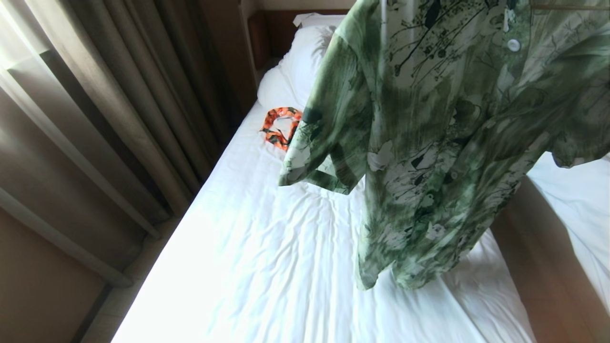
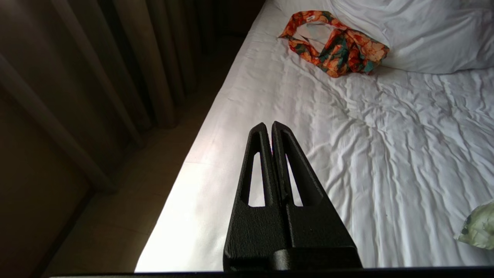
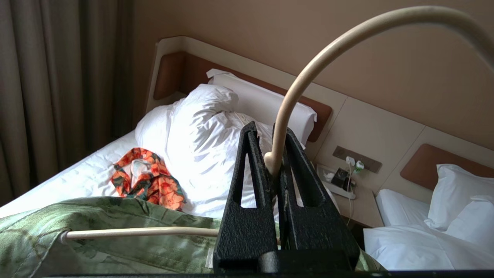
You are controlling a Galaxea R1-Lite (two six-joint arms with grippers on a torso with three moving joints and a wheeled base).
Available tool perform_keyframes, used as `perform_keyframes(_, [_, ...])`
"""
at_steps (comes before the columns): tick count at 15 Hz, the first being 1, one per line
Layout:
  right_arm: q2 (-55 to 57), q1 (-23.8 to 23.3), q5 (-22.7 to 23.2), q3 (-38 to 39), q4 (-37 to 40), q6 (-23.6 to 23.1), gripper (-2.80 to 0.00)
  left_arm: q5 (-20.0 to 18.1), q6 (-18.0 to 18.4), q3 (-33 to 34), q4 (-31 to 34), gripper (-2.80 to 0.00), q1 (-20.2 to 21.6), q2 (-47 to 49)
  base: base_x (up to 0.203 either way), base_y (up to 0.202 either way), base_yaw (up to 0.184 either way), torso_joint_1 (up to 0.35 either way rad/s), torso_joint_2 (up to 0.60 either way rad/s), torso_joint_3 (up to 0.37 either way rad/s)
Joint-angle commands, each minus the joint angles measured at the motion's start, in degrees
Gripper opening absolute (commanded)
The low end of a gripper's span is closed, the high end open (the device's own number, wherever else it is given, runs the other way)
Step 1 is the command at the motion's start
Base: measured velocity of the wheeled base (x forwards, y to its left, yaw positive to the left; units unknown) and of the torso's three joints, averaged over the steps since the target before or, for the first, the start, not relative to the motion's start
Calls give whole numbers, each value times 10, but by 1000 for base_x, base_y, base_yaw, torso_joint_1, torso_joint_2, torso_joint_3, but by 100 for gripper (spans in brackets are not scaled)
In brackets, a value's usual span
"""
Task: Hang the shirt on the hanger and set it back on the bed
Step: Take the clothes hanger out of the clothes
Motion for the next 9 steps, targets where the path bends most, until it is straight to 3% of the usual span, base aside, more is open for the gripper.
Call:
perform_keyframes(1, [2, 1, -1, 1, 0, -2, -280, 1, 0, -1, -1, -280, -2, 10, 0, 0, 0, 0, 0, 0])
perform_keyframes(4, [9, 1, -3, 1, 3, 1, -280, -6, -1, -23, -2, -280, -21, 30, 0, 0, 0, 0, 0, 0])
perform_keyframes(7, [20, 2, -2, 1, 4, 4, -280, -52, -9, -54, -2, -280, -47, 82, 0, 0, 0, 0, 0, 0])
perform_keyframes(9, [29, 9, 0, 3, 9, 49, -280, -83, -26, -70, -6, -280, -60, 148, 0, 0, 0, 0, 0, 0])
